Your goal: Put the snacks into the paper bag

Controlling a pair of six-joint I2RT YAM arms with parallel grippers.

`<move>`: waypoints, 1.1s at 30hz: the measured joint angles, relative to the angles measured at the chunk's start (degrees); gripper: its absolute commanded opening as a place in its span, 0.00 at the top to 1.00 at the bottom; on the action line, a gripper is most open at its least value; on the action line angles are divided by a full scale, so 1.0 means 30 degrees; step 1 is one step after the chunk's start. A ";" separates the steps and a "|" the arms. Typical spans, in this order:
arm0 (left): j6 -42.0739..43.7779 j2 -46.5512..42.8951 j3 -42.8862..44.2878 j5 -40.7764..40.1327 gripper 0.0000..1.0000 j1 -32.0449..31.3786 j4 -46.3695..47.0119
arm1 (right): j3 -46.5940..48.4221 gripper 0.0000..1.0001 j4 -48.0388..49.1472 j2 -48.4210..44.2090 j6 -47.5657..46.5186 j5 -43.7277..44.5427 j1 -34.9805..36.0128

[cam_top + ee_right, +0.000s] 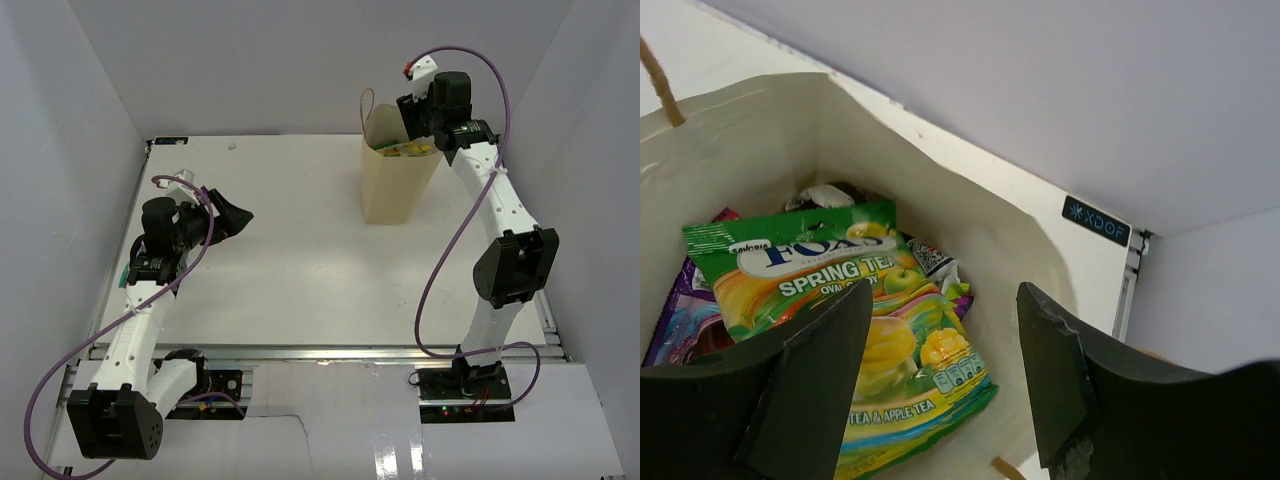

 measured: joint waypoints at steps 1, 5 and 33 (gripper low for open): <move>0.0007 0.0000 0.0000 0.0022 0.02 0.0015 0.0000 | 0.0000 0.34 -0.0270 0.0109 -0.0160 0.0211 0.0000; 0.0007 0.0022 0.0000 0.0058 0.02 0.0044 0.0015 | 0.0000 0.32 -0.1231 0.0291 -0.0838 0.0408 -0.0044; -1.0032 1.7172 0.8735 -0.7410 0.02 0.5923 -0.3038 | -0.6062 0.05 -0.2397 -0.8204 -0.0736 -1.4477 -0.1916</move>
